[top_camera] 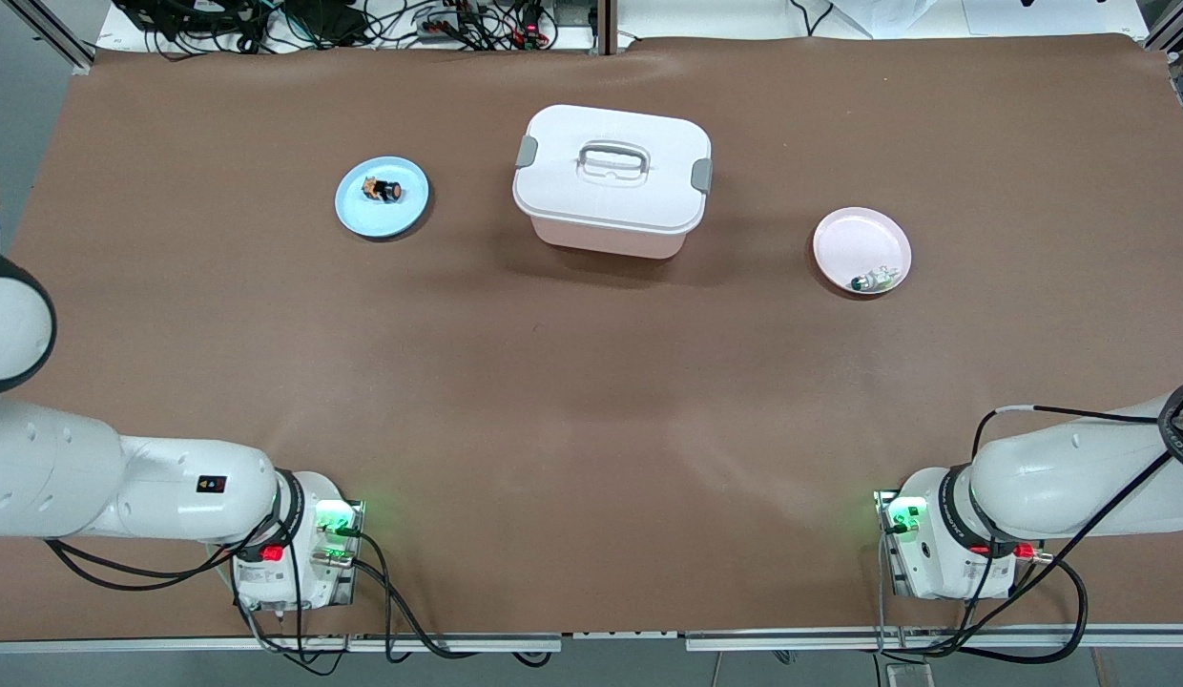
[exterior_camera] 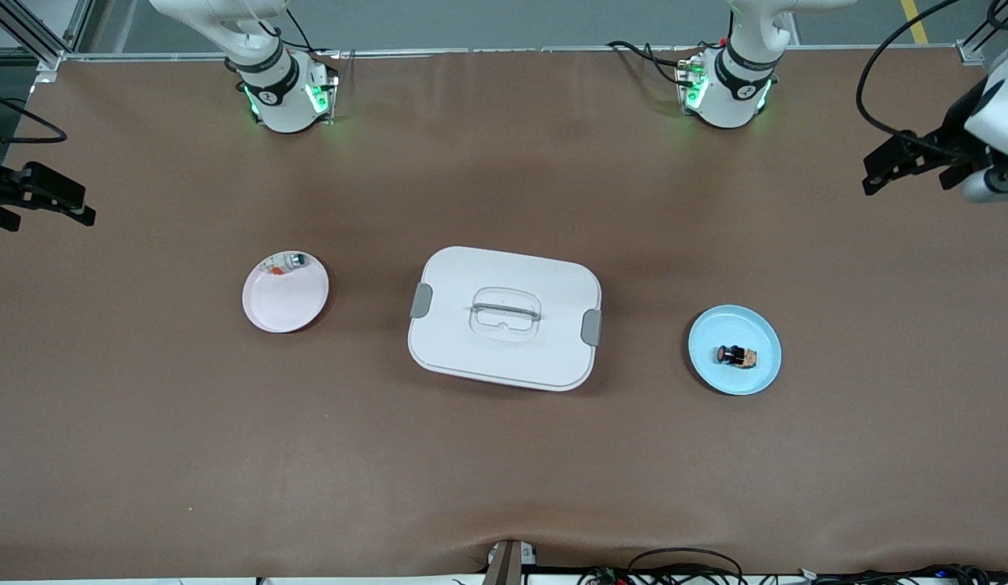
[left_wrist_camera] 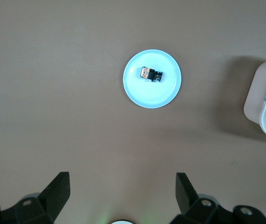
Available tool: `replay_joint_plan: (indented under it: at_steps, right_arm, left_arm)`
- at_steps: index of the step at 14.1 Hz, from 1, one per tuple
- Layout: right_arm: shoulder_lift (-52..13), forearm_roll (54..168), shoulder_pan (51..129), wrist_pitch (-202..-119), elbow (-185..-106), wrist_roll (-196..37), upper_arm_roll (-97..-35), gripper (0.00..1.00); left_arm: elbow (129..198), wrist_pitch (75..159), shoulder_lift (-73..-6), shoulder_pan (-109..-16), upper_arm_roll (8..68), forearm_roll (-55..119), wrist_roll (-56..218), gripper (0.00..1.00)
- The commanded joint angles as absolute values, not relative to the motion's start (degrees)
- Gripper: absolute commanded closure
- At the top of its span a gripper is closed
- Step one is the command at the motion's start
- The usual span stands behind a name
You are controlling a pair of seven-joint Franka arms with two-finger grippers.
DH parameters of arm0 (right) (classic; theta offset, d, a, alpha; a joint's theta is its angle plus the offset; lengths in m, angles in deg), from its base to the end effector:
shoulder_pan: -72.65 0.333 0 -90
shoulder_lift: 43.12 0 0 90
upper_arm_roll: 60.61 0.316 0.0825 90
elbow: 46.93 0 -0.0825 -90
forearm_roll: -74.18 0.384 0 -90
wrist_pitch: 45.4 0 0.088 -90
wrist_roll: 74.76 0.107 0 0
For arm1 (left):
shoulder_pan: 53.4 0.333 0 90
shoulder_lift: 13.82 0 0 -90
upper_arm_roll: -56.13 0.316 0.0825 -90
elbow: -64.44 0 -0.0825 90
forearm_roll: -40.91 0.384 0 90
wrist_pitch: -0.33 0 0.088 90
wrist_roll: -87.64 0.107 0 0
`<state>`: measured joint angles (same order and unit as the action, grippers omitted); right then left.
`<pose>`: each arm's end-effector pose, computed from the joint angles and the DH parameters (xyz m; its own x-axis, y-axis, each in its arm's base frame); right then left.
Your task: Transfer orange switch to right arm and place
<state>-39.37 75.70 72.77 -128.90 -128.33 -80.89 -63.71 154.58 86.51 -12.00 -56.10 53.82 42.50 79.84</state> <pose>0.5629 -0.0250 0.6482 0.9980 0.0580 -0.0261 0.0573 -0.9980 -0.0258 0.5360 -0.0442 0.6350 0.9982 0.0506 -0.0331 0.0495 -0.9982 -0.0338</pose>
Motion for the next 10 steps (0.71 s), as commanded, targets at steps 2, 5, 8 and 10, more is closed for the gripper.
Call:
replay_joint_plan:
  at_steps: [2, 5, 8, 10]
  right_arm:
    - [-40.3, 75.58, 72.65, -129.25, -129.2, -81.44, -63.86, 0.0]
    - [-40.3, 75.58, 72.56, -129.34, -129.2, -81.44, -63.95, 0.0]
    - [-40.22, 75.58, 72.74, -129.51, -129.2, -81.44, -63.86, 0.0]
    - [-40.3, 75.58, 72.91, -129.43, -129.2, -81.44, -63.86, 0.0]
  left_arm:
    - [157.76, 92.94, -14.87, -56.04, 53.85, 43.99, 81.04, 0.0]
    - [163.74, 102.7, -16.36, -55.51, 53.67, 43.73, 81.13, 0.0]
    - [165.68, 108.77, -21.27, -55.6, 53.67, 43.81, 81.04, 0.0]
    - [168.49, 115.96, -23.91, -56.04, 53.5, 43.29, 81.04, 0.0]
